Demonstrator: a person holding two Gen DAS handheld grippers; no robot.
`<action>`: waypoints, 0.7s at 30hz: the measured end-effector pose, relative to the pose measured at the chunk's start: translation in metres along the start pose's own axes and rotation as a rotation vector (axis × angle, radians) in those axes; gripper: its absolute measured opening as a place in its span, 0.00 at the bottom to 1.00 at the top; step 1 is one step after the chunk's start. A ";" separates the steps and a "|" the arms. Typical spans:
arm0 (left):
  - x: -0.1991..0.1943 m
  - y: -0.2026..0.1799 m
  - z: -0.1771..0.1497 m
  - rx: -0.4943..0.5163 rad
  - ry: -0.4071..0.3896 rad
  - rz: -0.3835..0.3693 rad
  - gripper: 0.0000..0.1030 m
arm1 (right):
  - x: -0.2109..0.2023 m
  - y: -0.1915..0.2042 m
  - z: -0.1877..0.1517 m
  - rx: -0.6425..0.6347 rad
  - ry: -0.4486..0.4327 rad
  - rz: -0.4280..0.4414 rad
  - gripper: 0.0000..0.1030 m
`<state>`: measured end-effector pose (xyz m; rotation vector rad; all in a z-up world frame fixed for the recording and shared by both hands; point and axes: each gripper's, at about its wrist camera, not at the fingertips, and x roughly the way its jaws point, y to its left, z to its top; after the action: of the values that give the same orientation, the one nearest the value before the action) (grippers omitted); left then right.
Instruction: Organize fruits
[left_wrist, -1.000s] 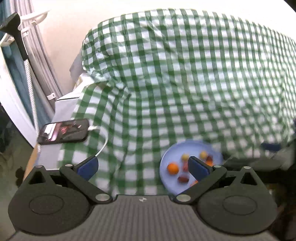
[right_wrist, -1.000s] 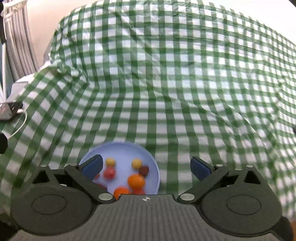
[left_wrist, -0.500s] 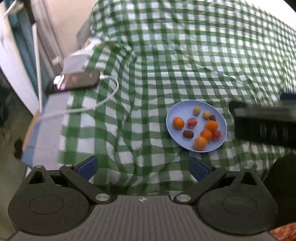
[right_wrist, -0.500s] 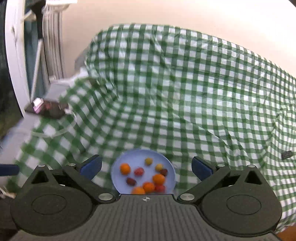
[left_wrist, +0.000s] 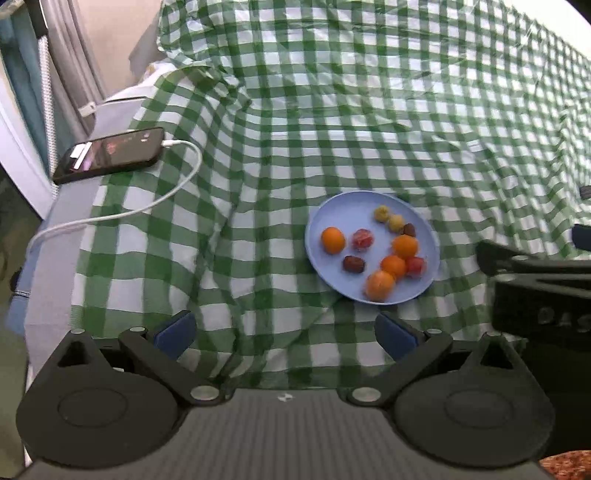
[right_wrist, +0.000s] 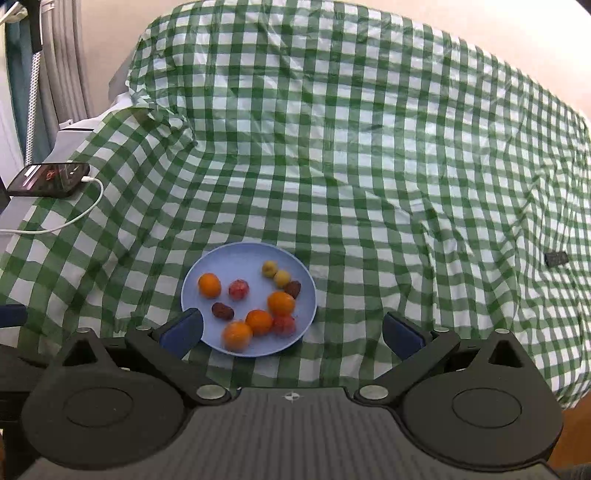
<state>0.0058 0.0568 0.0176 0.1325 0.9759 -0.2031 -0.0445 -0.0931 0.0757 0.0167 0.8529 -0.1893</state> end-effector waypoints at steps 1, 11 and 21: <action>0.001 0.000 0.001 -0.002 0.011 -0.020 1.00 | 0.004 0.005 0.003 -0.006 0.001 0.002 0.99; 0.044 -0.009 0.001 -0.039 0.082 0.062 1.00 | 0.034 0.003 0.004 -0.047 0.022 -0.036 0.99; 0.092 -0.023 0.005 0.017 0.229 0.110 1.00 | 0.078 0.009 0.000 -0.164 0.037 -0.009 0.99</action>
<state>0.0551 0.0235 -0.0566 0.2287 1.1917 -0.0961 0.0068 -0.0967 0.0170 -0.1376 0.9037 -0.1275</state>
